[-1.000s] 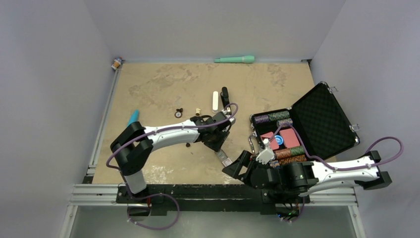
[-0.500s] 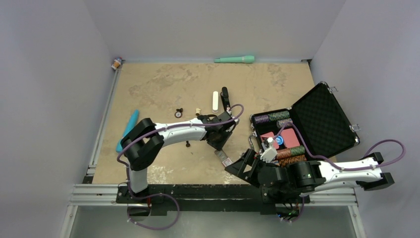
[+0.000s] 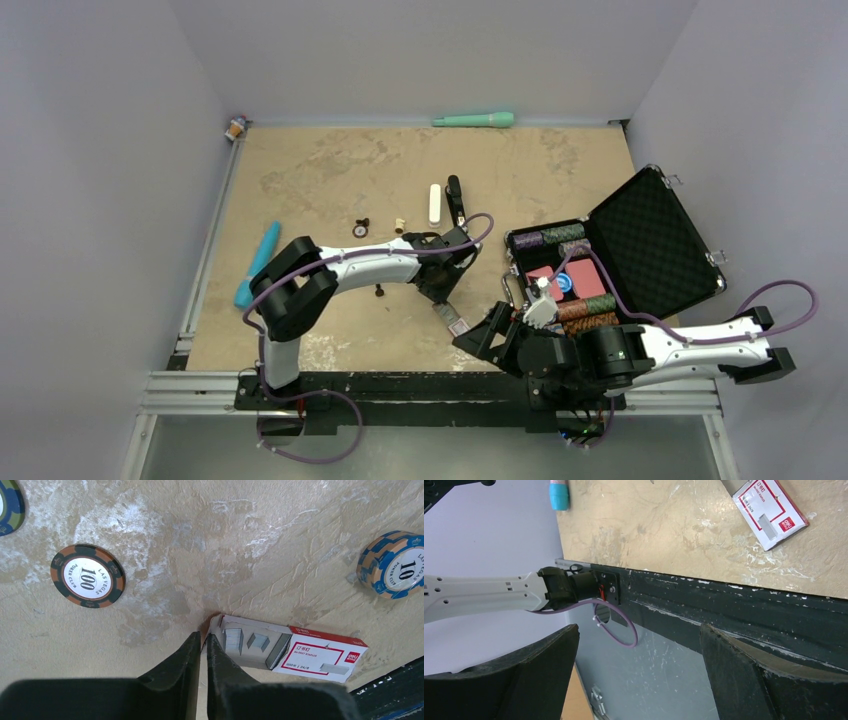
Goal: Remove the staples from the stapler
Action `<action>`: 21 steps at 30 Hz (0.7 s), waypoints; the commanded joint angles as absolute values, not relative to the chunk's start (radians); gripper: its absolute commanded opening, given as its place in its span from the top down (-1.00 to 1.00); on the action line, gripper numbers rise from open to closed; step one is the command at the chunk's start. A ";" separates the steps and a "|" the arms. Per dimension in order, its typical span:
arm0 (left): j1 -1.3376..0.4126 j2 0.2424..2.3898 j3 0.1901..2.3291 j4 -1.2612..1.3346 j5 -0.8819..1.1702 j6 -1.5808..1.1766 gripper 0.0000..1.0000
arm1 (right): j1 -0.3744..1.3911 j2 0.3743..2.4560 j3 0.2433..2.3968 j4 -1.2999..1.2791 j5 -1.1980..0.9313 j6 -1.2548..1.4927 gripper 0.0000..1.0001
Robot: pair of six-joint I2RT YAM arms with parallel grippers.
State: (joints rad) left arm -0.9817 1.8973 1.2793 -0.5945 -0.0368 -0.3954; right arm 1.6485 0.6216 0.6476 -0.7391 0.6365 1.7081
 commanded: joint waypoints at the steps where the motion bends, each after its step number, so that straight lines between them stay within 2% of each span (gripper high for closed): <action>1: -0.977 1.891 1.306 -0.595 -0.036 -0.372 0.86 | 1.652 0.627 0.658 -0.713 0.658 1.700 -0.89; 2: -0.977 1.888 1.304 -0.593 -0.030 -0.373 1.00 | 1.652 0.630 0.658 -0.711 0.658 1.700 -0.89; 12: -0.977 1.820 1.257 -0.638 -0.092 -0.439 1.00 | 1.652 0.645 0.659 -0.699 0.647 1.692 -0.89; 21: -0.961 1.695 1.106 -0.689 -0.187 -0.578 1.00 | 1.652 0.699 0.648 -0.729 0.664 1.768 -0.91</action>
